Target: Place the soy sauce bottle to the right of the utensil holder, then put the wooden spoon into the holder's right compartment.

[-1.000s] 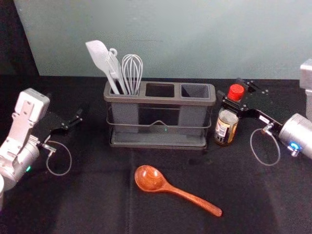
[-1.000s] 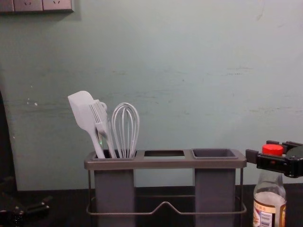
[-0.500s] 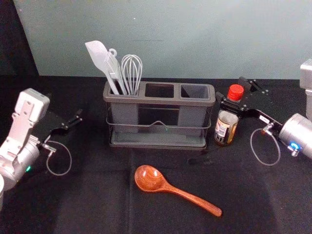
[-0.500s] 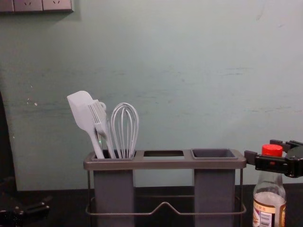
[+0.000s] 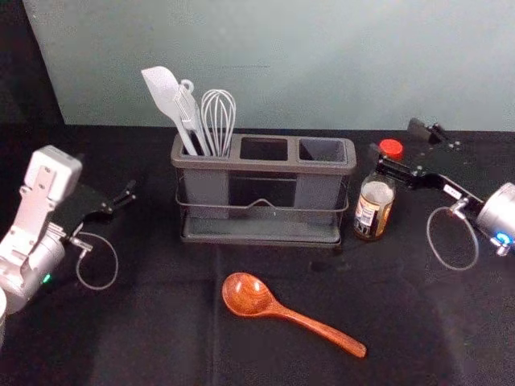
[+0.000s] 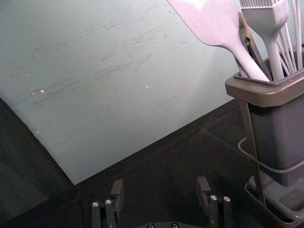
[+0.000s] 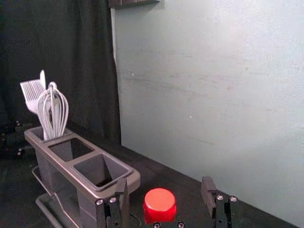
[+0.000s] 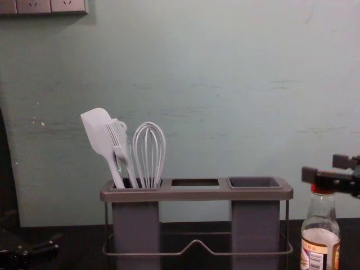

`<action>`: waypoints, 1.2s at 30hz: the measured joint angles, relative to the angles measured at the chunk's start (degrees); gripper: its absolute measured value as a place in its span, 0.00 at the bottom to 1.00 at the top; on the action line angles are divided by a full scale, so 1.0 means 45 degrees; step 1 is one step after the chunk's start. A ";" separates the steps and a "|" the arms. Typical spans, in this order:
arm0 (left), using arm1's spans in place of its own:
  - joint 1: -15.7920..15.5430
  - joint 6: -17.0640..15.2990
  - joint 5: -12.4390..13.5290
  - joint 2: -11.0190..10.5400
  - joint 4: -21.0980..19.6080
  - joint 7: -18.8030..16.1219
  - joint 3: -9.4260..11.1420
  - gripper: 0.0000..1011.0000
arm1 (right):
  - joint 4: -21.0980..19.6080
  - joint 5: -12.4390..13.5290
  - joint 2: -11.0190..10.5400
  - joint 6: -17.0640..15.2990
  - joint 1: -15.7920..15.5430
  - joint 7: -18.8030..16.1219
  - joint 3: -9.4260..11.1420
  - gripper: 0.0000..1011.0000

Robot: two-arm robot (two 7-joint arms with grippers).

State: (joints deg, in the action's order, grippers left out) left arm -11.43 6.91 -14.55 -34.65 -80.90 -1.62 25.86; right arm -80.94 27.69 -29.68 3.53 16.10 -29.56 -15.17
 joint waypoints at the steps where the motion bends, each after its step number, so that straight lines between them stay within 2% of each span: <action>1: 0.0001 0.0000 0.0000 0.0000 0.0000 0.0000 0.0000 0.99 | -0.0121 0.0030 -0.0046 -0.0029 -0.0062 0.0028 0.0053 0.99; 9: 0.0000 0.0000 0.0000 0.0000 0.0000 0.0000 0.0000 0.99 | -0.1653 0.0390 -0.0590 -0.0438 -0.0795 0.0200 0.0558 0.99; 14: 0.0000 0.0000 0.0000 0.0000 0.0000 0.0000 0.0001 0.99 | -0.2893 0.0651 -0.1141 -0.0929 -0.1387 0.0225 0.0821 0.99; 19: 0.0000 0.0000 0.0000 0.0000 0.0000 0.0000 0.0000 0.99 | -0.4699 0.1254 -0.2115 -0.1938 -0.2280 0.0081 0.1104 0.99; 24: 0.0000 0.0000 0.0000 0.0000 0.0000 0.0000 0.0000 0.99 | -0.5730 0.1701 -0.2778 -0.2825 -0.2690 -0.0066 0.1095 0.99; 29: 0.0001 0.0000 0.0000 0.0000 0.0000 0.0000 0.0000 0.99 | -0.6510 0.1865 -0.3358 -0.4069 -0.2625 -0.0129 0.0604 0.99; 31: 0.0001 0.0000 0.0001 0.0000 0.0000 0.0000 0.0001 0.99 | -0.6735 0.1902 -0.3570 -0.4964 -0.2320 -0.0141 0.0164 0.99; 32: 0.0000 0.0000 0.0001 -0.0001 0.0000 0.0000 0.0000 0.99 | -0.6821 0.1900 -0.3694 -0.5644 -0.1979 -0.0167 -0.0251 0.99; 34: 0.0000 0.0000 0.0000 0.0000 0.0000 0.0000 0.0000 0.99 | -0.6856 0.1880 -0.3759 -0.6248 -0.1657 -0.0215 -0.0657 0.99; 35: 0.0000 0.0000 0.0000 0.0000 0.0000 0.0000 0.0000 0.99 | -0.6871 0.1859 -0.3782 -0.6852 -0.1317 -0.0267 -0.1057 0.99; 36: 0.0001 0.0000 0.0000 0.0000 0.0000 0.0000 0.0001 0.99 | -0.6870 0.1860 -0.3776 -0.7124 -0.1146 -0.0305 -0.1245 0.99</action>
State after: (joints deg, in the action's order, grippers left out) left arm -11.43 6.90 -14.55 -34.65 -80.90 -1.62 25.86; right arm -111.86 36.06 -46.67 -28.53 10.94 -30.93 -20.77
